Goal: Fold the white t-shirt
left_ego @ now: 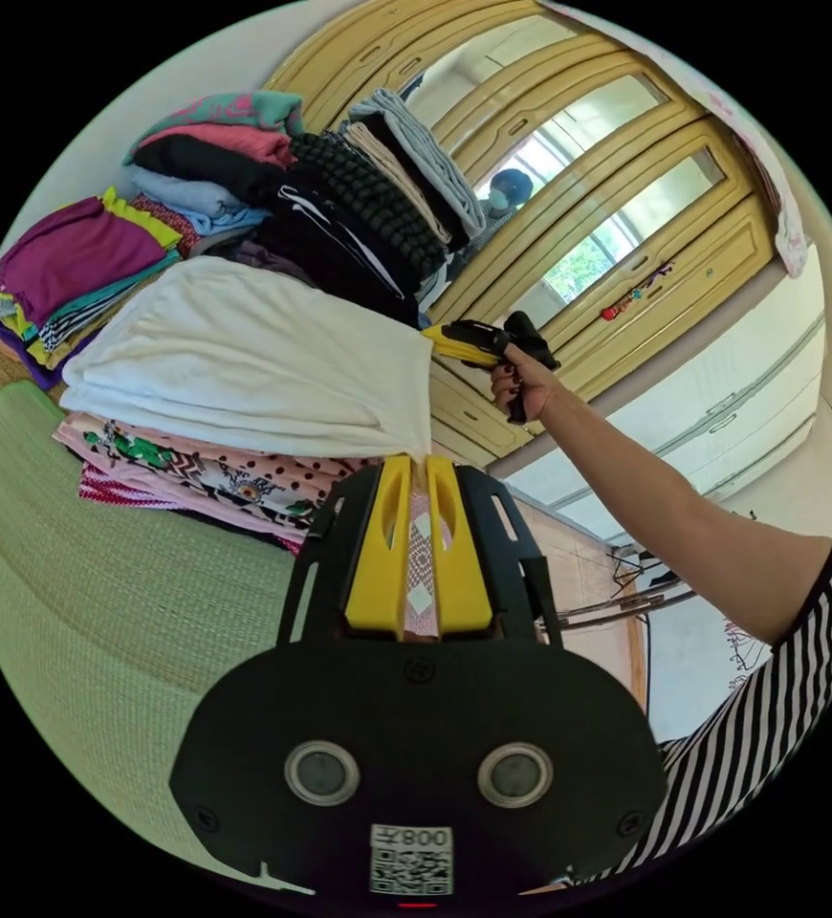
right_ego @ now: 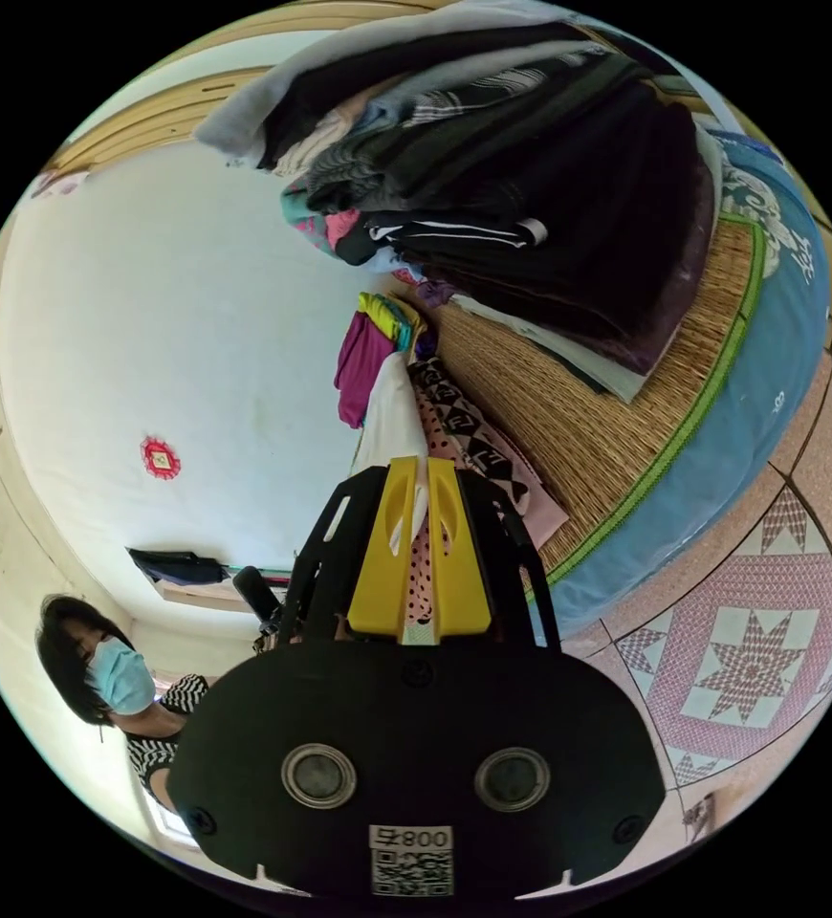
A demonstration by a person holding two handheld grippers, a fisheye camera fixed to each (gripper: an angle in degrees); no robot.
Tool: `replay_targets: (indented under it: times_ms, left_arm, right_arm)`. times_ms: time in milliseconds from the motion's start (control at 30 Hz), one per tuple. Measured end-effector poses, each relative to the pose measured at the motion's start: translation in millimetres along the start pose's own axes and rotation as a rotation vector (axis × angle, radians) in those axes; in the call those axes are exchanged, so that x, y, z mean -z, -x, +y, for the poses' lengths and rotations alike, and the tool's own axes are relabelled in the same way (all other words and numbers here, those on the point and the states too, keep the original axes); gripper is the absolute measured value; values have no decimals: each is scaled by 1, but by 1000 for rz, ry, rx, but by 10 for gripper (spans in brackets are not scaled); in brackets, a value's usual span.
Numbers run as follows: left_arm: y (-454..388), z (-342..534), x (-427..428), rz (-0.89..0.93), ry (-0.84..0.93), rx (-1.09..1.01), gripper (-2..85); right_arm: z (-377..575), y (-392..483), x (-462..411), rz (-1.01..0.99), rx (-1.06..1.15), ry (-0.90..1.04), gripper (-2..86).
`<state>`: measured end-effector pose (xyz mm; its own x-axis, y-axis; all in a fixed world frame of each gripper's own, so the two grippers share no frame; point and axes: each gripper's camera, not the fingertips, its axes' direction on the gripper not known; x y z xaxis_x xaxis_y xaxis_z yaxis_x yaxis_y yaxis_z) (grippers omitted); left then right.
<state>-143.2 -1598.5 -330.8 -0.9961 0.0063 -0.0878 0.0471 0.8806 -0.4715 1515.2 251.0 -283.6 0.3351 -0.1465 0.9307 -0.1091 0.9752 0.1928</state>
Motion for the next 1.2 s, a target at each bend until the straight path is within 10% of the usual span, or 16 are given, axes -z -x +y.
replay_targets:
  times_ms: [400, 1000, 1200]
  left_arm:
    - [62, 61, -10, -7, 29, 23, 27]
    - [113, 120, 39, -25, 90, 85, 2]
    - [98, 195, 106, -303, 125, -25, 2]
  right_arm:
    - [59, 2, 2, 28, -8, -246, 2]
    - [196, 76, -218, 555, 342, 17, 1]
    - [266, 108, -244, 576, 479, -152, 1]
